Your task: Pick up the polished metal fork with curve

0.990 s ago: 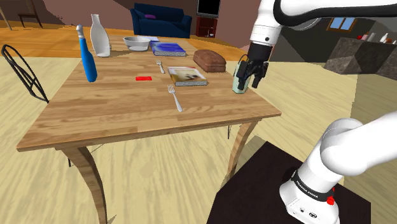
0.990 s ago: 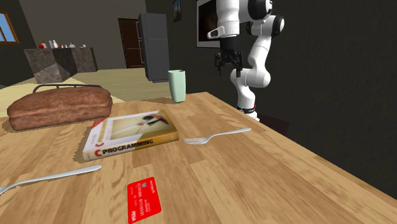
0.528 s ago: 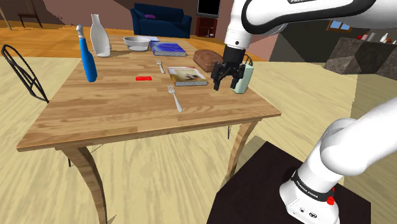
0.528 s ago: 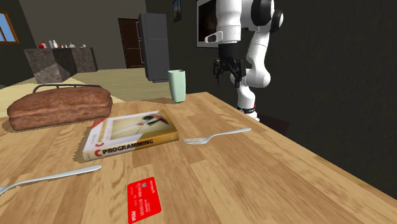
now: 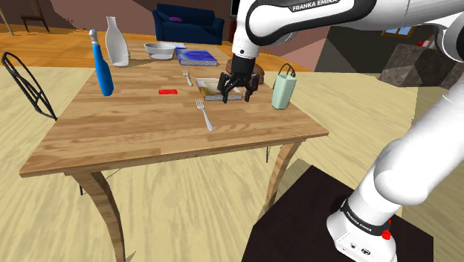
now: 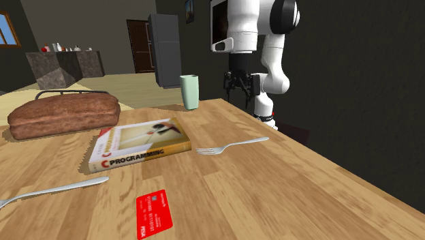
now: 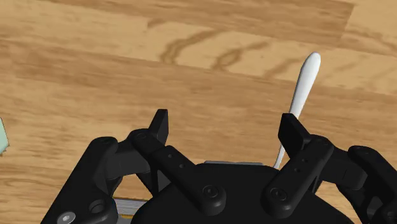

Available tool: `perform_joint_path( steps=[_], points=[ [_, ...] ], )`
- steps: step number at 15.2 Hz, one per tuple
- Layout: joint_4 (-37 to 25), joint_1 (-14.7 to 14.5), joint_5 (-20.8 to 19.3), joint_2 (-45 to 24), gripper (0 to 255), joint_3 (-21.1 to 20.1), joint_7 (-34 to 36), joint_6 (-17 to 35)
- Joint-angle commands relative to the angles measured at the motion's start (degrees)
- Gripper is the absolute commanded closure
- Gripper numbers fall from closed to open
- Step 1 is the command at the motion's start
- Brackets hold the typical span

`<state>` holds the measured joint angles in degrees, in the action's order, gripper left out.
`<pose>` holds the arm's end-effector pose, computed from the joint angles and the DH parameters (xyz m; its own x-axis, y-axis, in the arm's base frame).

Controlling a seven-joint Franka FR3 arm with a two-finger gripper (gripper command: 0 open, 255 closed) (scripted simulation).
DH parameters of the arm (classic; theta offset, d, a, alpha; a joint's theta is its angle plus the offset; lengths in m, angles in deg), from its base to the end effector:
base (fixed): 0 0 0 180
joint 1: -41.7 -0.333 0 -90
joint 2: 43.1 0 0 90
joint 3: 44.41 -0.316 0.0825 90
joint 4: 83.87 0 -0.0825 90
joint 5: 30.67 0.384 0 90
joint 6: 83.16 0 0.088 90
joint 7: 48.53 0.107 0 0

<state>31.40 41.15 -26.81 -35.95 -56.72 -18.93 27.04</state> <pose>0.5104 0.1253 0.5105 0.9505 -0.3106 0.0105 -0.3097 -0.9496 -0.0490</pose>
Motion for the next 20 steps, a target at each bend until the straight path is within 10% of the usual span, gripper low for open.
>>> perform_joint_path(
  steps=[1, 11, 20],
  points=[
    [-4.50, -0.09, -1.83, -5.43, 0, -0.80, 2.95, 1.22],
    [-31.53, -3.85, -10.81, -29.25, 0, -0.63, 14.82, -1.46],
    [-26.95, -3.78, -11.15, -30.12, 0, -0.40, 15.21, 3.96]
  ],
)
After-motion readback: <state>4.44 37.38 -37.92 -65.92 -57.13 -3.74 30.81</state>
